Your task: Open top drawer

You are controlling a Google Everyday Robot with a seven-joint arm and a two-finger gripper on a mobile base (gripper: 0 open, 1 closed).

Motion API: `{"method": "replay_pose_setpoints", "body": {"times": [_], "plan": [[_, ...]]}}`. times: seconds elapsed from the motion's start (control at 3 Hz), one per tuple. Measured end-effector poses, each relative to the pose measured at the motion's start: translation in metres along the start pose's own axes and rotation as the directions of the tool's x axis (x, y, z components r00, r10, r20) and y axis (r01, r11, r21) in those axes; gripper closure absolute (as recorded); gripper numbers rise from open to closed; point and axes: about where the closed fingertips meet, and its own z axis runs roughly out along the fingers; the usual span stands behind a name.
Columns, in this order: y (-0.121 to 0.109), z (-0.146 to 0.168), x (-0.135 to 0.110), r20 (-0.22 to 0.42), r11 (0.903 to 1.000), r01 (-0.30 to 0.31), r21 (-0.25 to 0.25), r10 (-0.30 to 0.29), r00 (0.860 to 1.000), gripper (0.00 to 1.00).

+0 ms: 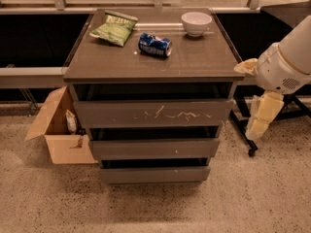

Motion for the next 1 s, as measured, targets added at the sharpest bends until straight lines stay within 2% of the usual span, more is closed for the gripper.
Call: {"method": "replay_pose_setpoints", "body": {"times": [0.33, 0.67, 1.0], "plan": [[-0.001, 0.008, 0.003, 0.007, 0.9999, -0.005, -0.012, 0.005, 1.0, 0.0], [-0.002, 0.032, 0.005, 0.002, 0.9986, 0.019, -0.049, -0.019, 1.0, 0.0], [-0.006, 0.075, 0.011, 0.004, 0.992, 0.078, -0.1, -0.078, 0.997, 0.0]]}}
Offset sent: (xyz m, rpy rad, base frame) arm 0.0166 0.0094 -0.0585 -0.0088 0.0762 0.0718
